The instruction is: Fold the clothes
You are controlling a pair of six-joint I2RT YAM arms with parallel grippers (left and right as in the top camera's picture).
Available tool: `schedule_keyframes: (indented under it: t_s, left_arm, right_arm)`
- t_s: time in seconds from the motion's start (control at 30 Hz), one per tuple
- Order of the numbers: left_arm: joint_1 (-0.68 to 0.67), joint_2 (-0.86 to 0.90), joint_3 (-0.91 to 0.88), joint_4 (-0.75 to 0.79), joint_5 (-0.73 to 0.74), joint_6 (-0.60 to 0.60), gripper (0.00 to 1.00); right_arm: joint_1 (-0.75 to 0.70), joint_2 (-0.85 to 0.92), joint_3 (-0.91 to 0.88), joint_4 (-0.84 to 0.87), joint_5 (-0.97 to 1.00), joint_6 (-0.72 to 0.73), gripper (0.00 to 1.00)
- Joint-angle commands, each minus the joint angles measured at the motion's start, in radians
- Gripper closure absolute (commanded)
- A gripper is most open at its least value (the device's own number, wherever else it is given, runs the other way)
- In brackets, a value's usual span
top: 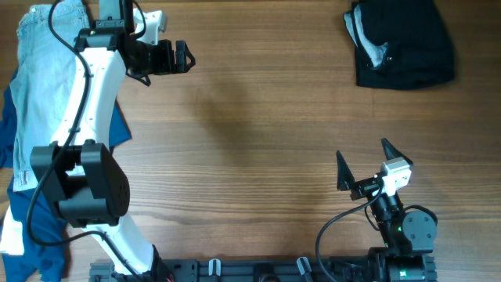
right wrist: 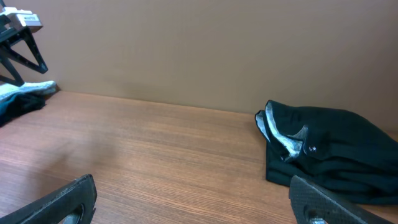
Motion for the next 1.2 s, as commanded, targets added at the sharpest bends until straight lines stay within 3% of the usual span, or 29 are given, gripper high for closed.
schedule_keyframes:
  t_s: [0.0,0.2,0.33,0.47,0.6,0.73,1.03,1.17]
  left_arm:
    - [-0.006,-0.003,0.0,0.003,-0.002,0.005,0.0]
    - [-0.006,-0.006,0.0,0.002,-0.002,0.005,0.0]
    - [-0.022,-0.122,0.0,-0.023,-0.014,0.005,0.0]
    - [-0.116,-0.352,-0.058,0.135,-0.259,0.005,0.0]
    - [-0.115,-0.64,-0.37,0.423,-0.299,0.005,0.0]
    - [0.026,-1.011,-0.892,0.697,-0.137,0.005,0.0]
    - [0.084,-1.577,-1.458,0.814,-0.127,0.004,0.0]
    - [0.084,-1.753,-1.595,0.876,-0.108,-0.003,0.0]
  right_arm:
    - [0.005,-0.002,-0.001,0.002,0.013,0.022,0.0]
    - [0.005,-0.002,-0.001,0.002,0.013,0.022,0.0]
    - [0.005,-0.002,-0.001,0.002,0.013,0.022,0.0]
    - [0.005,-0.002,-0.001,0.002,0.013,0.022,0.0]
    - [0.005,-0.002,-0.001,0.002,0.013,0.022,0.0]
    - [0.005,-0.002,-0.001,0.002,0.013,0.022,0.0]
    - [0.005,-0.002,-0.001,0.002,0.013,0.022,0.0]
    - [0.005,-0.002,-0.001,0.002,0.013,0.022,0.0]
